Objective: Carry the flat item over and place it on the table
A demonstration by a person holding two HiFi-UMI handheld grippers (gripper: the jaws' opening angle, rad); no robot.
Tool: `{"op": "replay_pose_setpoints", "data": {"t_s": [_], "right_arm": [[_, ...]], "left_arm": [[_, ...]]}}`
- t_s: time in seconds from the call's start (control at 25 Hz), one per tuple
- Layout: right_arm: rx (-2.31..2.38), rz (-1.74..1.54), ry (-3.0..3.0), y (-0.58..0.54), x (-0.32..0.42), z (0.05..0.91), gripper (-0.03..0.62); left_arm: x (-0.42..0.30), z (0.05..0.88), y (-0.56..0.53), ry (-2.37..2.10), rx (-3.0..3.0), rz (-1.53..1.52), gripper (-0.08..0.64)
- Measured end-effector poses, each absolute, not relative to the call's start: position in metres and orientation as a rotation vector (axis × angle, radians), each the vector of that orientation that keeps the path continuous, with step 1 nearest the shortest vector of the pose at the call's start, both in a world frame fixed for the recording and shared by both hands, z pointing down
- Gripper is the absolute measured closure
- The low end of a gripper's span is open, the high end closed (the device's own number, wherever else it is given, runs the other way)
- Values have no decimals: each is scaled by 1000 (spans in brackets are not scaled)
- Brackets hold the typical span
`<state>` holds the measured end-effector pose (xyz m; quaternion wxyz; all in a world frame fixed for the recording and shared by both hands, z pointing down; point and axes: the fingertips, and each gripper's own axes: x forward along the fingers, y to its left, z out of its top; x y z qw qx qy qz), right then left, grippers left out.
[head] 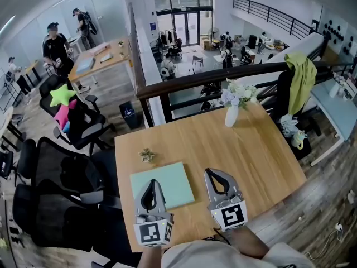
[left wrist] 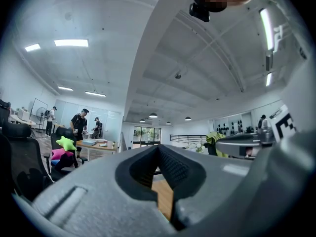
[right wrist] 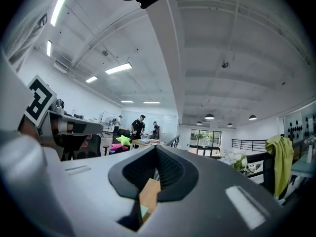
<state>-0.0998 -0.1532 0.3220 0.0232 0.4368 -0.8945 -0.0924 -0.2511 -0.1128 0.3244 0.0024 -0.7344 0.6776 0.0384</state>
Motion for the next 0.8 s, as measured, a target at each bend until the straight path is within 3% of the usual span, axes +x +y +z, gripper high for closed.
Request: {"op": "replay_pose_setpoints", "data": {"t_s": [0.8], "right_arm": [[1304,-281,-2753,-143,-112,331,583]], "left_arm": [[-255,328,-102,2121,-2334,125,557]]}}
